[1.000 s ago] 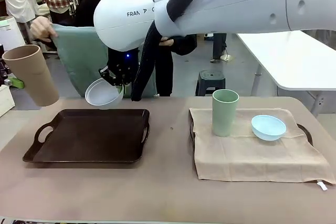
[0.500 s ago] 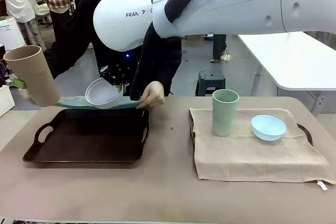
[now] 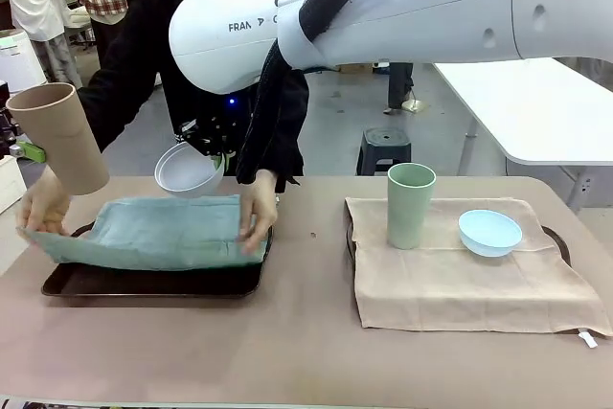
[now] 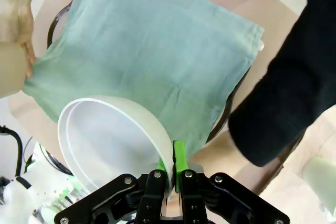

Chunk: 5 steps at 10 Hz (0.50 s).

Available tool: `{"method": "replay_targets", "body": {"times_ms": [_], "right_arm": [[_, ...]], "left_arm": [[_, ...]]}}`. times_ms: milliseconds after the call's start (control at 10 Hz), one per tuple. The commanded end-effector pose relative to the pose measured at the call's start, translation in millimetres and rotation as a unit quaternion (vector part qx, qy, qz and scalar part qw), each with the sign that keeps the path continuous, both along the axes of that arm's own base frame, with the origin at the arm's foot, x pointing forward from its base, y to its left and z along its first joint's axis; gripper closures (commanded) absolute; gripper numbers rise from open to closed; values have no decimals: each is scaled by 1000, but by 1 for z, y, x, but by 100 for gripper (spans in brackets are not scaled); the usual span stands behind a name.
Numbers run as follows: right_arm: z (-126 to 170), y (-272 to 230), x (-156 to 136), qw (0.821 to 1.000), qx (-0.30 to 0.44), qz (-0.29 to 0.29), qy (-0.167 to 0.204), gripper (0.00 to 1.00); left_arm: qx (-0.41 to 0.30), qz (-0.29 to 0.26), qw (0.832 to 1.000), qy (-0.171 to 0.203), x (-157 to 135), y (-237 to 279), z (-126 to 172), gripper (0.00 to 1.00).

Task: Set up a tray with a mat and arrange the tableware.
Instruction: Place the Picnic Bowl and Reusable plastic cup back onto the Handle tray in front of the human's position.

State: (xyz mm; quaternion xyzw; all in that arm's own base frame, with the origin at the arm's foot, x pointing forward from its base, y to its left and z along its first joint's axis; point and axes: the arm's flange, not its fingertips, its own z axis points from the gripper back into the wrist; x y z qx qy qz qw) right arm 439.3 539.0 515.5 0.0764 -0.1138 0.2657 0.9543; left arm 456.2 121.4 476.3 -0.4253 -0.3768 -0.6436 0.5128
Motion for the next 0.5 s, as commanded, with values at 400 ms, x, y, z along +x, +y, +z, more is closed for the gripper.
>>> {"method": "replay_targets", "body": {"times_ms": [400], "right_arm": [[0,0,0,1000,2,5,7,100]], "left_arm": [[0,-2,1000,-5,1,1,4,70]]}}
